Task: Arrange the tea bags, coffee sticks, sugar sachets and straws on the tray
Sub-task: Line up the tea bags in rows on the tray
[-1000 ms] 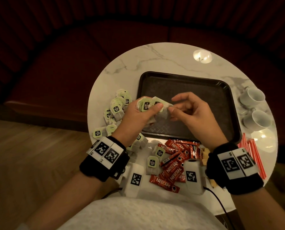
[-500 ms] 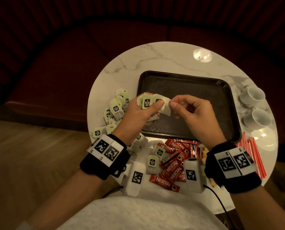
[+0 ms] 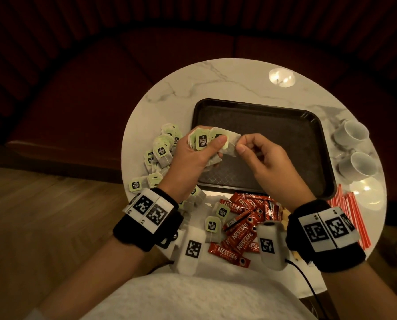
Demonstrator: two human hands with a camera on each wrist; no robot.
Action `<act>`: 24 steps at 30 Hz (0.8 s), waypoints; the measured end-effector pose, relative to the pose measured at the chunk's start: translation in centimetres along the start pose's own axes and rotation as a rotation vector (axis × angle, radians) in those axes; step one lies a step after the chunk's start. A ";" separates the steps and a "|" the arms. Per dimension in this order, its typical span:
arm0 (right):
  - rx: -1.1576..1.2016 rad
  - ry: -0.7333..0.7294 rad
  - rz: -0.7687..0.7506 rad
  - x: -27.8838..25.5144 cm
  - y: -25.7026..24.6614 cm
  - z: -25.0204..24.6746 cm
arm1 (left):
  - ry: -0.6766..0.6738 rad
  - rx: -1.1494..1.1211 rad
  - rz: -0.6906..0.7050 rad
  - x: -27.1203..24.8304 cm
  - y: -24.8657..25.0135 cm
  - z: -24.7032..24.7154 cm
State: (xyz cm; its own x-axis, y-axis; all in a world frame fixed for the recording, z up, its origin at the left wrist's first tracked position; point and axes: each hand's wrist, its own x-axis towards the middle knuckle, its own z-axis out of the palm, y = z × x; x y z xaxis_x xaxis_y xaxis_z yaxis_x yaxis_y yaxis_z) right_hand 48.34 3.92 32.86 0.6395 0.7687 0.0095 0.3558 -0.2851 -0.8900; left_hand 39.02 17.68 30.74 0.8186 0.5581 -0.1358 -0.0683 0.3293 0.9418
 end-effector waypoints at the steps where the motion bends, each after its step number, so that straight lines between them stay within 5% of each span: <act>1: 0.005 -0.001 0.001 0.0 0.0 0.0 | 0.005 -0.008 0.001 0.0 -0.1 0.0; 8: 0.147 0.091 0.058 0.0 0.0 -0.5 | -0.042 0.035 -0.049 0.0 0.2 -0.4; 13: 0.158 -0.021 0.038 0.0 -0.5 -0.9 | -0.167 0.060 -0.045 -0.2 0.8 -0.4; 19: 0.508 0.045 0.097 0.1 0.0 -1.0 | -0.130 0.093 0.004 0.0 0.8 -0.6; 24: 0.443 0.019 0.090 0.1 -0.2 -0.9 | -0.126 0.199 0.058 0.1 0.7 -0.6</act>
State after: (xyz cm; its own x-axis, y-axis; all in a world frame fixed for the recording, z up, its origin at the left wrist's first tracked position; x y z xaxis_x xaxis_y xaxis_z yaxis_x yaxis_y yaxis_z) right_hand 48.91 3.52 33.44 0.6682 0.7405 -0.0723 -0.0249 -0.0749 -0.9969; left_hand 38.73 18.38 31.23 0.8819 0.4685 -0.0523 -0.0134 0.1359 0.9906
